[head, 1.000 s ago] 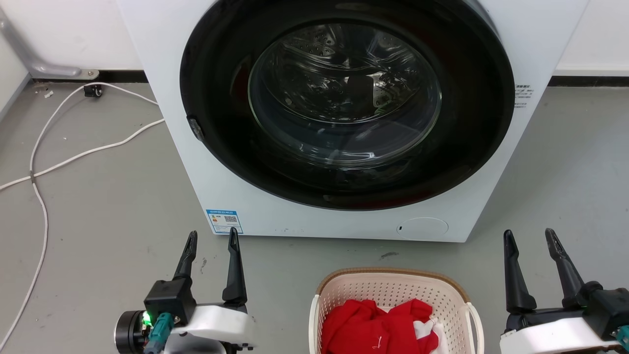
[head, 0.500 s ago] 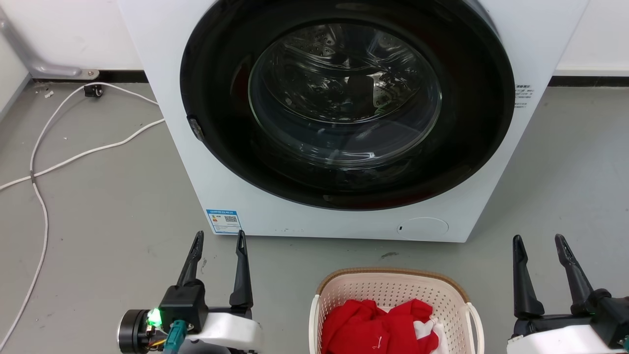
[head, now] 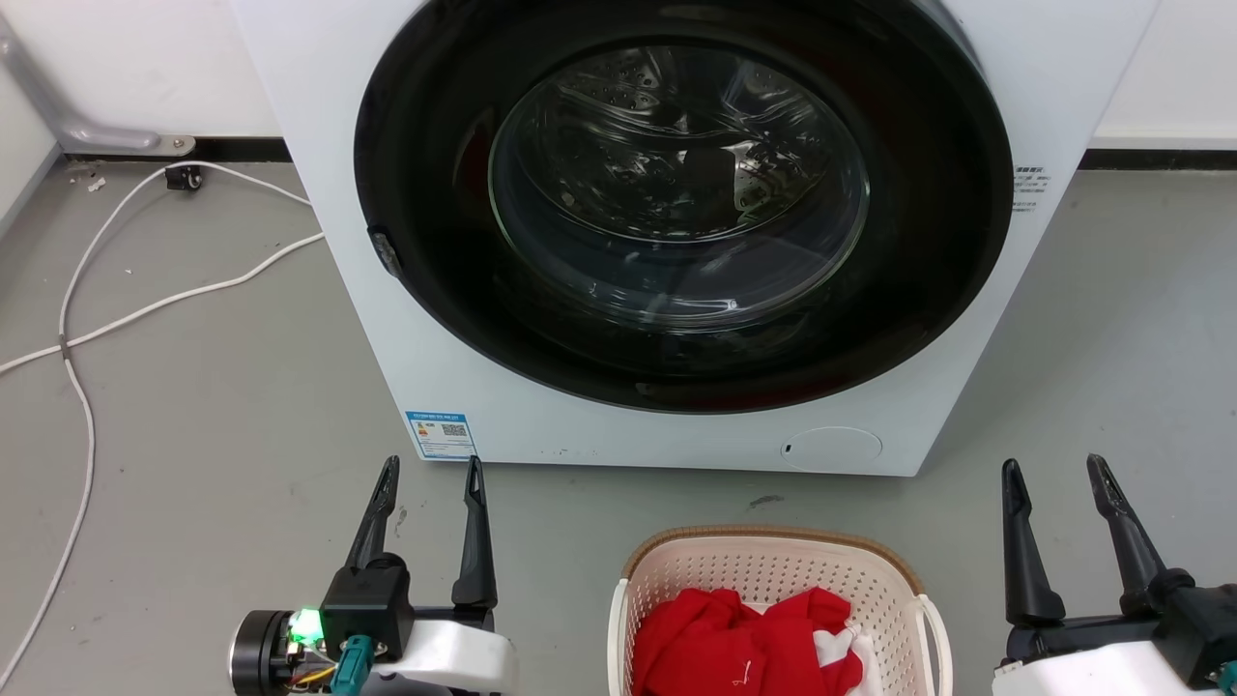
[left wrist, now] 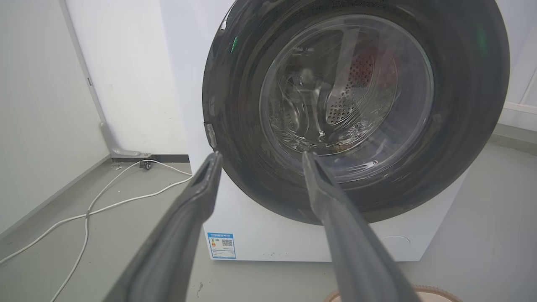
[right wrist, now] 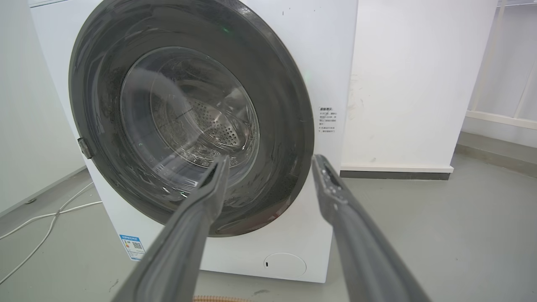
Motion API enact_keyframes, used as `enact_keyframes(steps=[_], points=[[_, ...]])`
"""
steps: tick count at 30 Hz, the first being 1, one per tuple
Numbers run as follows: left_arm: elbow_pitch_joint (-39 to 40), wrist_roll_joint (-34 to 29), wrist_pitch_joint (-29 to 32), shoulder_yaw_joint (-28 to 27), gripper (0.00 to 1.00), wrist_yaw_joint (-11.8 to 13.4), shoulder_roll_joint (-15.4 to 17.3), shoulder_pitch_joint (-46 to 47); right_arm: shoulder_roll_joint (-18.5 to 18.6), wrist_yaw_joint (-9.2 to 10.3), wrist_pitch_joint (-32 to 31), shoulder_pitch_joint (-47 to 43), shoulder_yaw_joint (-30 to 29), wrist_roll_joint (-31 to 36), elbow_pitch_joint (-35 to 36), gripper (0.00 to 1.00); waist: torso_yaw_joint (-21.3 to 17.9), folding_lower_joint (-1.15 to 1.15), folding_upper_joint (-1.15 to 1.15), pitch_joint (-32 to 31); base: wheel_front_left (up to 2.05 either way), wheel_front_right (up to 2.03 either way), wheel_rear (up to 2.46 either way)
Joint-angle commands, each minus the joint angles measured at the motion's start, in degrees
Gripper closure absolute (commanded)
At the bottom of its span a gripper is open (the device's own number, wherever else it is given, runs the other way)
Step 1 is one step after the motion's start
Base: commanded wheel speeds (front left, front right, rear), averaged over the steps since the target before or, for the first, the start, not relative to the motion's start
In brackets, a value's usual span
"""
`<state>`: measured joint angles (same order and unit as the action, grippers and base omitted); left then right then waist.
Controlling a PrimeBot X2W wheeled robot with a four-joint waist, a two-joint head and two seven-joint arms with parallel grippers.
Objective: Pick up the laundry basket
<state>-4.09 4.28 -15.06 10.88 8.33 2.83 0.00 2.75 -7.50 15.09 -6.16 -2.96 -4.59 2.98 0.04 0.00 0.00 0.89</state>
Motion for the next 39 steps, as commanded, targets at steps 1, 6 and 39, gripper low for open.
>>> enact_keyframes(steps=[1, 6, 39], points=[[-0.20, 0.30, -0.18, -0.06, 0.00, 0.15, 0.09, -0.52, 0.23, 0.02, 0.12, -0.83, 0.16, -0.16, 0.29, 0.00, 0.02, 0.00, 0.00, 0.04, 0.00, 0.00, 0.00], [-0.25, 0.45, -0.17, -0.16, 0.00, -0.11, 0.09, -0.44, 0.23, 0.02, 0.12, -0.91, 0.23, -0.38, 0.51, 0.00, 0.06, 0.00, 0.00, 0.12, 0.00, 0.00, 0.00], [-19.05, 2.88, -0.17, 12.30, 0.00, -5.16, 0.10, 17.56, 0.17, 0.03, 0.12, 13.32, -9.12, 10.06, -20.44, 0.00, -3.51, 0.00, 0.00, 16.89, 0.00, 0.00, 0.00]])
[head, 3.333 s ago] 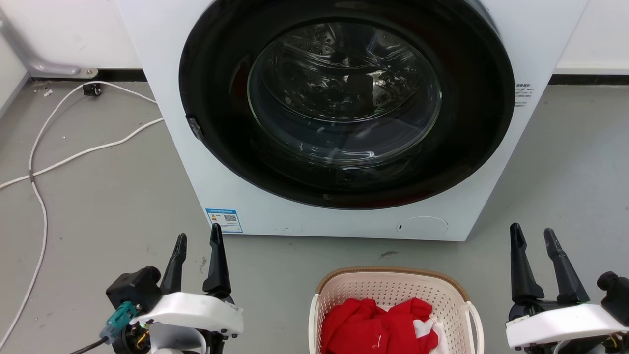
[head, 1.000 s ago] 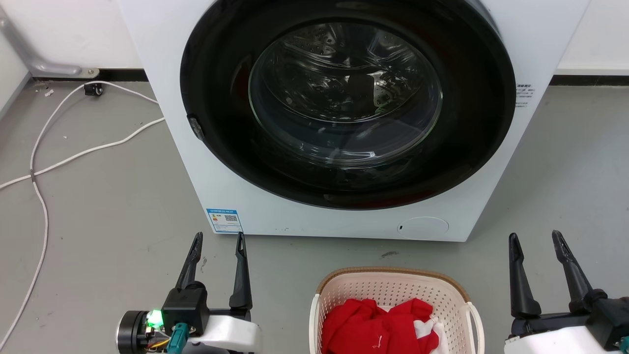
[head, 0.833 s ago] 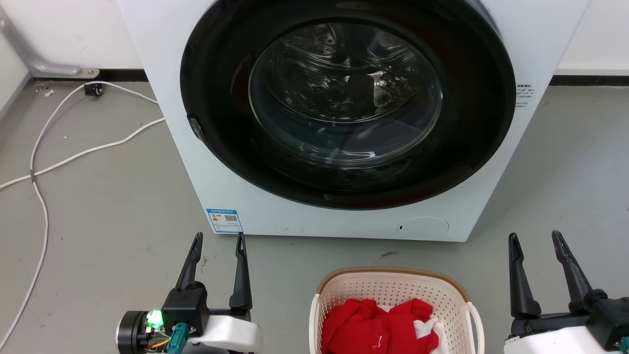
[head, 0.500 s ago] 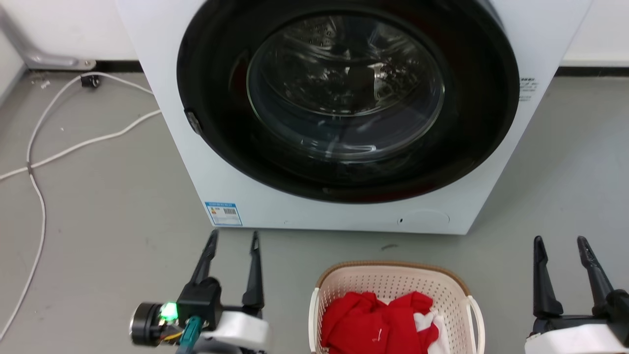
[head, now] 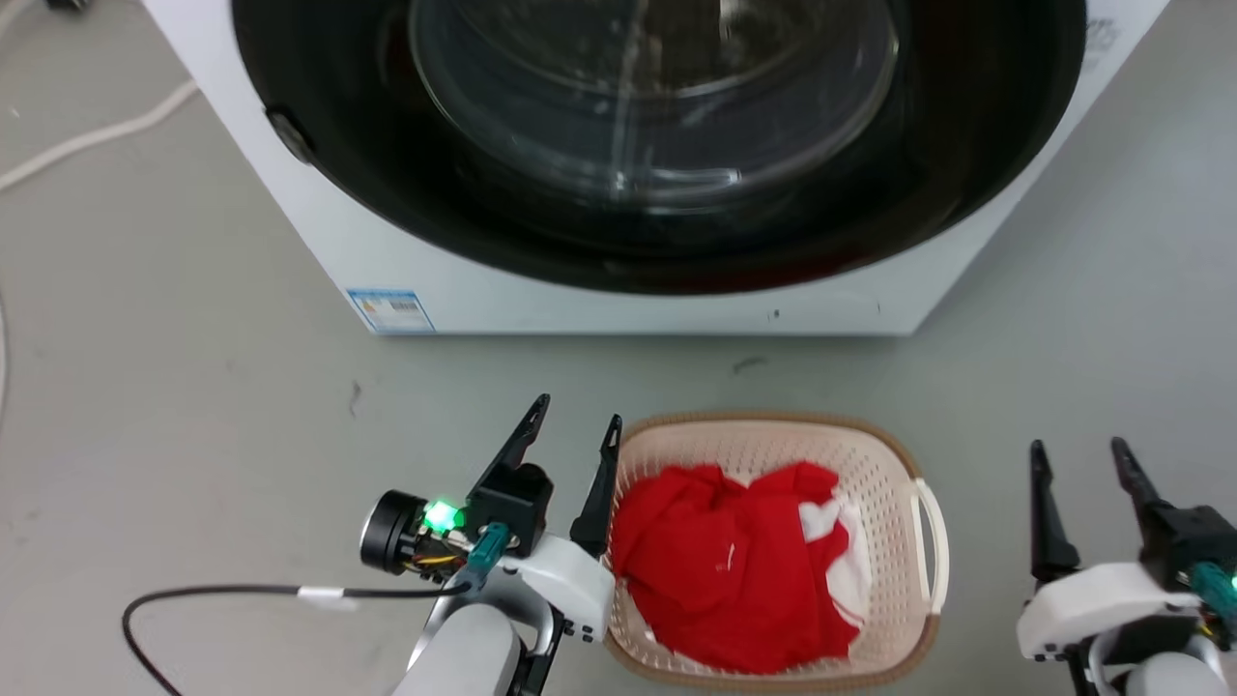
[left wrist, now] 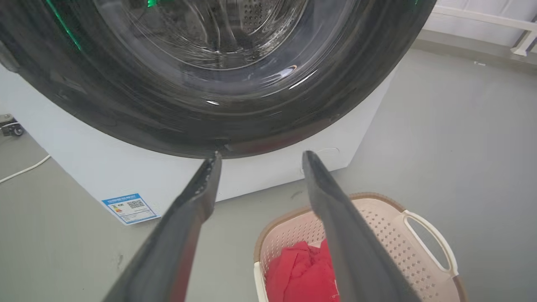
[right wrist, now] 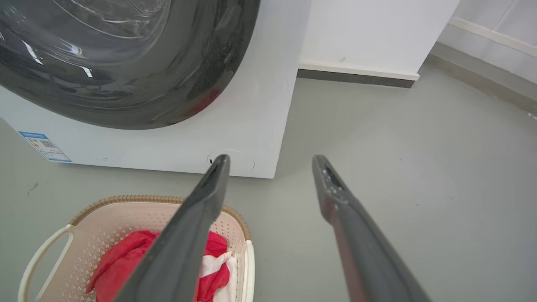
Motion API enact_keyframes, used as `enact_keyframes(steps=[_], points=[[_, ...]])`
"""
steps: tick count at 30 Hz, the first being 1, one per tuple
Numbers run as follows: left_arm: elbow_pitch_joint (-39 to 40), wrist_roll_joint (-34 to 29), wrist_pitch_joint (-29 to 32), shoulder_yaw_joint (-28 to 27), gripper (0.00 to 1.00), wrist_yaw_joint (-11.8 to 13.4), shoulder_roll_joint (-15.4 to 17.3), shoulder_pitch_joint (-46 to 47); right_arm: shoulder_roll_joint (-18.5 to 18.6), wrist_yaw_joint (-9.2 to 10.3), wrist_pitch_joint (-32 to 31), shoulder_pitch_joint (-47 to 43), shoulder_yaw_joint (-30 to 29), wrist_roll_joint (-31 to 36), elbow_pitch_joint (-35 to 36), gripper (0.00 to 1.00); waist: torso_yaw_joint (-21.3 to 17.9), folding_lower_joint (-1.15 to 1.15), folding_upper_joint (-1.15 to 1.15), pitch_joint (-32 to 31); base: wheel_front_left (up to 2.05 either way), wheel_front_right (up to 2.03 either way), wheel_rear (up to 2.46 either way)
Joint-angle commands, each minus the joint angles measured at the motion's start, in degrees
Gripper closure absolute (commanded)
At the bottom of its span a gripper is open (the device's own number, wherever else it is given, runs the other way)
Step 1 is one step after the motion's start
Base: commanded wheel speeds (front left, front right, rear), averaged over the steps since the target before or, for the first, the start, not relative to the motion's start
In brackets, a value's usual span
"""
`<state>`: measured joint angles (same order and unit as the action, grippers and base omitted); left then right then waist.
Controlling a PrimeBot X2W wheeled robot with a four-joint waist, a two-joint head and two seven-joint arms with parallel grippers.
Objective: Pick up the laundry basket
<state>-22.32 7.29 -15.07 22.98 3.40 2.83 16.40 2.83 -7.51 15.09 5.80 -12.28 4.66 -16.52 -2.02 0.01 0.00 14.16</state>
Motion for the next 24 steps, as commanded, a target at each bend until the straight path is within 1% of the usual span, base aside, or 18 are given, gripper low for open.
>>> enact_keyframes(steps=[1, 6, 7, 15, 19, 22, 24], points=[[-2.08, -0.11, -0.16, 0.62, 0.00, -0.43, 0.08, 1.98, 0.09, 0.04, 0.12, 2.15, 0.37, 1.10, -2.63, 0.00, -1.75, -0.01, 0.00, 4.64, 0.00, 0.00, 0.00], [-8.87, 1.00, -0.16, 1.62, 0.00, -1.81, 0.08, 5.85, 0.07, 0.04, 0.12, 6.40, 1.19, 3.73, -10.53, 0.00, -2.95, -0.01, 0.00, 9.65, 0.00, 0.00, 0.00], [-10.09, 1.02, -0.16, 1.49, 0.00, -1.77, 0.09, 6.76, 0.11, 0.04, 0.12, 7.60, 1.20, 4.11, -11.97, 0.00, -3.19, -0.01, 0.00, 10.77, 0.00, 0.00, 0.00], [-19.36, 0.44, -0.16, 0.23, 0.00, -3.83, 0.12, 11.75, 0.08, 0.04, 0.11, 14.51, 1.54, 7.07, -22.04, 0.00, -4.74, -0.01, 0.00, 18.48, 0.00, 0.00, 0.00], [-22.52, -0.04, -0.16, -0.69, 0.00, -4.77, 0.34, 13.73, 0.06, 0.04, 0.11, 17.32, 1.40, 7.73, -25.56, 0.00, -5.07, -0.01, 0.00, 21.76, 0.00, 0.00, 0.00], [-24.06, -0.23, -0.16, -1.20, 0.00, -4.85, 0.57, 14.62, 0.06, 0.04, 0.12, 18.73, 1.87, 7.60, -27.02, 0.00, -5.19, -0.01, 0.00, 23.27, 0.00, 0.00, 0.00], [-26.08, -0.04, -0.16, -2.24, 0.00, -4.89, 0.80, 16.11, 0.07, 0.04, 0.11, 21.03, 2.83, 7.71, -29.44, 0.00, -5.39, -0.01, 0.00, 25.46, 0.00, 0.00, 0.00]])
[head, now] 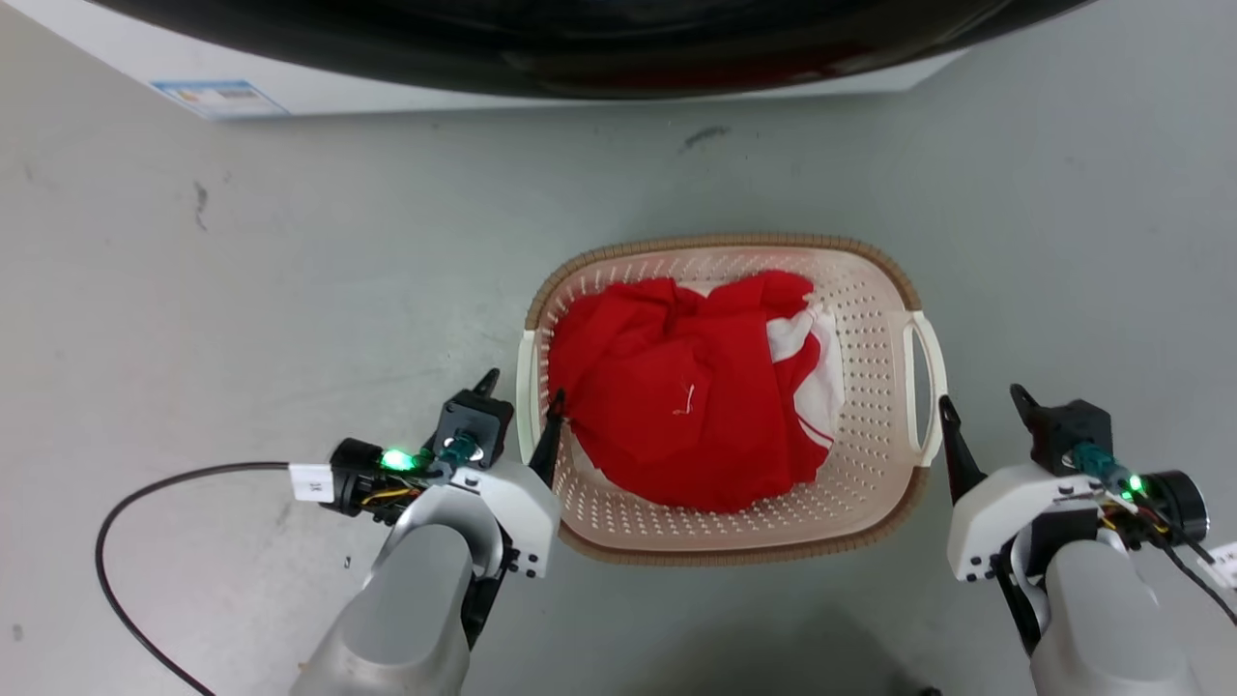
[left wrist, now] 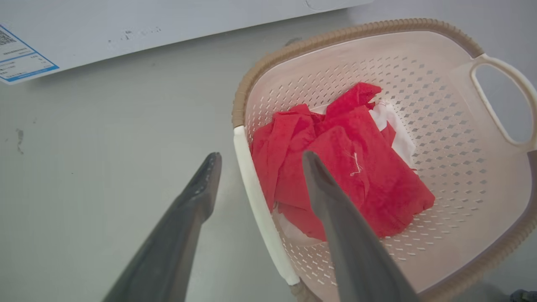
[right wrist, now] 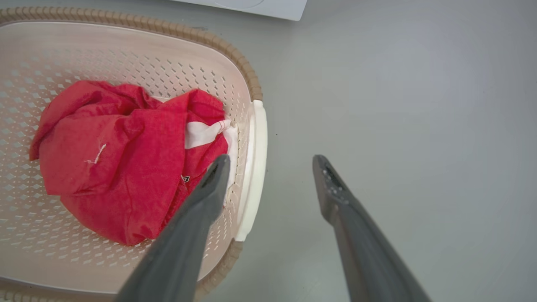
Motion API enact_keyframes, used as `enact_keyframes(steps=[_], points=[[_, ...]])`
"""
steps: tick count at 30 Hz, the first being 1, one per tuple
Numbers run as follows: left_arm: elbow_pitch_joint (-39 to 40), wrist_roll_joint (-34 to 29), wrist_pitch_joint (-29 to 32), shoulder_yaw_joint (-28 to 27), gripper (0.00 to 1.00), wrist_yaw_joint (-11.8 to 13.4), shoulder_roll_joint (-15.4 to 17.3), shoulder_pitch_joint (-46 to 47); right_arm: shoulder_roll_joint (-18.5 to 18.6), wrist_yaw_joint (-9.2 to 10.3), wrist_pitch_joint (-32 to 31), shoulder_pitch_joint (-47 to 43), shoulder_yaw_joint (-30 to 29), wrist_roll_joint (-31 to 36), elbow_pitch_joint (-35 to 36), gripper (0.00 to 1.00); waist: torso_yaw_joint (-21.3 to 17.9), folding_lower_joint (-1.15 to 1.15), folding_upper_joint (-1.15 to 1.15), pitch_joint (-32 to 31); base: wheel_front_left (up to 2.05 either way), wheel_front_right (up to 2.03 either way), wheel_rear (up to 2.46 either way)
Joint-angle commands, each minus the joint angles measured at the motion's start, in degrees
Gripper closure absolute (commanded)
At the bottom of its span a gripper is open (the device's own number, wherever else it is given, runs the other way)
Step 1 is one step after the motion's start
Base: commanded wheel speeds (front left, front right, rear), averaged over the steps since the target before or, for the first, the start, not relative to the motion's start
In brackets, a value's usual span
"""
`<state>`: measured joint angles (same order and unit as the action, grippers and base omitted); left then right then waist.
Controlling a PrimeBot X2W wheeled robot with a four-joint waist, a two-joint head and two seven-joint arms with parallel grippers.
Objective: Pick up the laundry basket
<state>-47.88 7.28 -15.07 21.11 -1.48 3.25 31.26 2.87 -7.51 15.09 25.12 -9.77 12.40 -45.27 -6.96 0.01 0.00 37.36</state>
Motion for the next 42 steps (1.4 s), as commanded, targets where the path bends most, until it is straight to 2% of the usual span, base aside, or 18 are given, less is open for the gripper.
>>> enact_keyframes(steps=[1, 13, 28, 29, 30, 31, 33, 34, 42], points=[[-1.08, 0.07, -0.16, -0.65, 0.00, -0.26, 0.35, 1.75, 0.03, 0.04, 0.12, 2.38, 0.35, 0.00, -1.38, 0.00, -0.43, -0.01, 0.00, 3.05, 0.00, 0.00, 0.00], [-9.31, -0.57, -0.16, -0.45, 0.00, -1.58, 0.23, 7.51, 0.04, 0.04, 0.12, 9.22, -0.35, 2.13, -9.72, 0.00, 0.21, -0.01, 0.00, 9.08, 0.00, 0.00, 0.00], [-16.31, 1.10, -0.12, 1.43, 0.00, -2.13, -0.15, 12.89, 0.03, 0.04, 0.11, 15.95, -3.47, 6.67, -19.01, 0.00, 1.01, -0.01, 0.00, 12.10, 0.00, 0.00, 0.00], [-16.51, 1.28, -0.11, 1.51, 0.00, -2.08, -0.16, 13.00, 0.02, 0.04, 0.12, 16.32, -3.66, 6.96, -19.39, 0.04, 1.06, -0.01, 0.00, 12.18, 0.00, 0.00, 0.00], [-16.76, 1.63, -0.11, 1.64, 0.00, -2.17, -0.16, 13.05, 0.05, 0.04, 0.11, 16.58, -3.84, 7.25, -19.82, 0.88, 1.07, -0.01, 0.00, 12.24, 0.00, 0.00, 0.00], [-17.03, 1.71, -0.11, 1.96, 0.00, -2.33, -0.18, 13.07, 0.03, 0.04, 0.11, 16.70, -3.96, 7.30, -20.82, 1.00, 1.07, -0.01, 0.00, 12.26, 0.00, 0.00, 0.00], [-16.88, 2.21, -0.11, 2.45, 0.83, -2.39, -0.20, 13.29, 0.04, 0.04, 0.11, 17.36, -4.18, 7.50, -21.97, 1.00, 1.07, -0.01, 0.00, 12.22, 0.00, 0.00, 0.00], [-16.88, 2.49, -0.12, 2.80, 1.00, -2.53, -0.21, 13.24, 0.01, 0.06, 0.13, 17.56, -4.22, 7.69, -22.20, 1.00, 1.06, -0.01, 0.00, 12.15, 0.00, 0.00, 0.00], [-17.13, 4.35, -0.16, 4.92, 1.00, -2.82, -0.16, 12.13, 0.48, 0.11, 0.11, 16.52, -4.04, 7.80, -23.29, 1.00, 1.26, -0.01, 0.00, 9.68, 0.00, 0.00, 0.00]])
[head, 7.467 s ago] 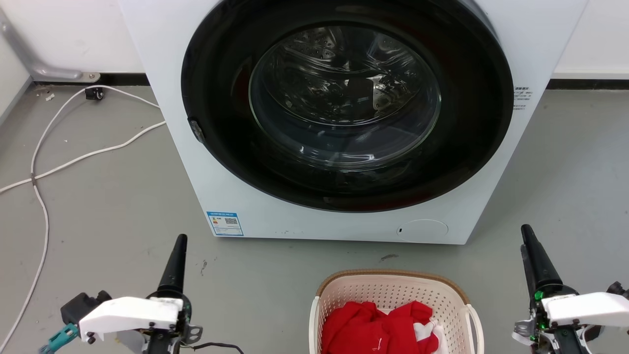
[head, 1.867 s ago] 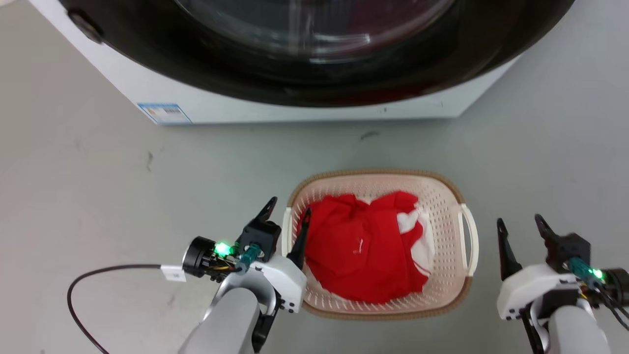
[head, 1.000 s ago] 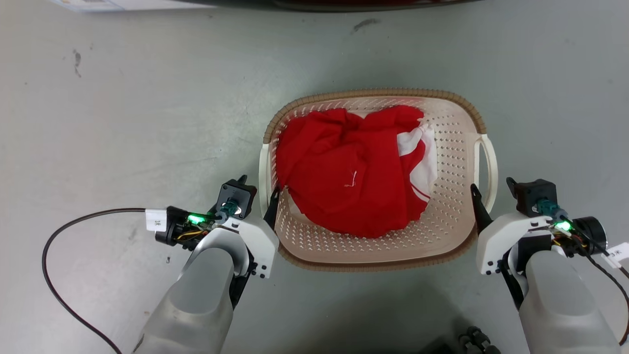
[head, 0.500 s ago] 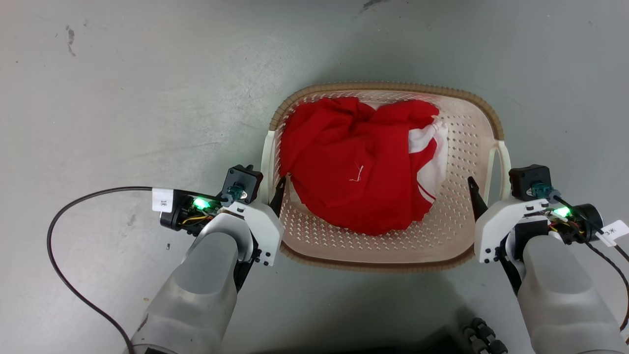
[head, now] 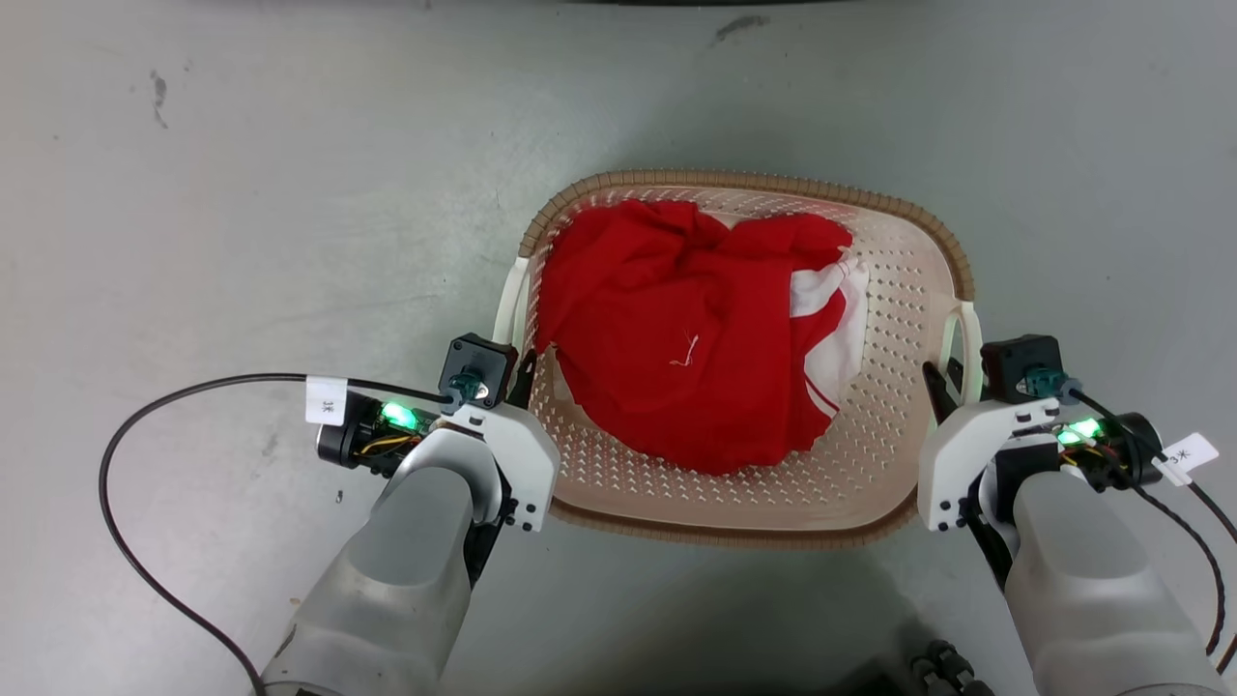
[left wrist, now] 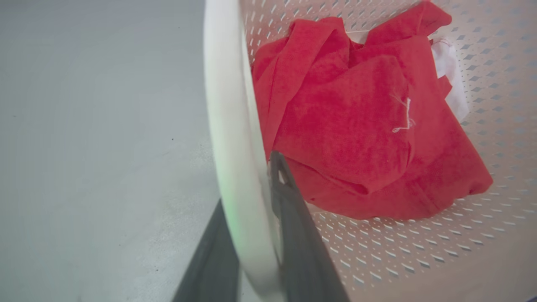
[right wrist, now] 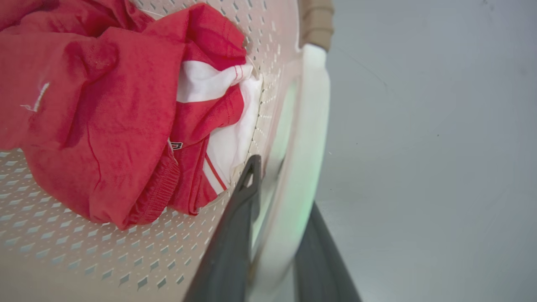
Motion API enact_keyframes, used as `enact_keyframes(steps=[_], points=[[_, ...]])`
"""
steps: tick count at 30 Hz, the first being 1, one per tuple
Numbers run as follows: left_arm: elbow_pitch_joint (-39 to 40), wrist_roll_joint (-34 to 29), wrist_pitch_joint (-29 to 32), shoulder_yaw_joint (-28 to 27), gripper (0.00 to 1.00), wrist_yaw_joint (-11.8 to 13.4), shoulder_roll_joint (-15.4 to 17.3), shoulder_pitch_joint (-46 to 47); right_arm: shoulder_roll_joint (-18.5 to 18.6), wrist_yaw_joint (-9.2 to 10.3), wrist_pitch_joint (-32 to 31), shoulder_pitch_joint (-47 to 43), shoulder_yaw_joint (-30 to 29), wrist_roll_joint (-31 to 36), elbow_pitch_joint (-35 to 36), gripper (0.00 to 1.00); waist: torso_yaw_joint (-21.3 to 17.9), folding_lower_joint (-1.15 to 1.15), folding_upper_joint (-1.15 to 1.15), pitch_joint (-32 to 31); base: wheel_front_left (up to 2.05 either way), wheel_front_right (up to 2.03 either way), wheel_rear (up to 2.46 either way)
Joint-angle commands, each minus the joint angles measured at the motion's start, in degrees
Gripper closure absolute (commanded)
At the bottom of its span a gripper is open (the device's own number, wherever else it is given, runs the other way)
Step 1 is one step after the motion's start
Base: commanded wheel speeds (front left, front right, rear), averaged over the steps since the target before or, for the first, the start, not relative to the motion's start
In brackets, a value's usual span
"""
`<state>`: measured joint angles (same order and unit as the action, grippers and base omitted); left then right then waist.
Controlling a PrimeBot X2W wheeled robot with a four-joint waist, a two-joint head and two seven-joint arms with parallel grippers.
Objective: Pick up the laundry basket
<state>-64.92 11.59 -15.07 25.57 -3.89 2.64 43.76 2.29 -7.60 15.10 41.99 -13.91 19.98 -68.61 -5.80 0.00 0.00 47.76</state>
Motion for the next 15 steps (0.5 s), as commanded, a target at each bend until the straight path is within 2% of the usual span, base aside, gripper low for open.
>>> enact_keyframes(steps=[1, 15], points=[[-0.17, 0.39, -0.16, 0.76, 1.00, -0.46, 0.46, -0.72, 1.07, 0.20, 0.10, -0.69, 0.16, 0.35, -0.06, 1.00, 0.20, 0.00, 0.00, -1.44, 0.00, 0.00, 0.00], [-4.93, 8.55, 1.18, 4.91, 1.00, -1.89, 0.37, -6.34, 1.01, 0.18, 0.15, -3.85, 5.50, -0.21, -3.88, 1.00, 3.53, 0.00, 0.00, -16.69, 0.00, 0.00, 0.00]])
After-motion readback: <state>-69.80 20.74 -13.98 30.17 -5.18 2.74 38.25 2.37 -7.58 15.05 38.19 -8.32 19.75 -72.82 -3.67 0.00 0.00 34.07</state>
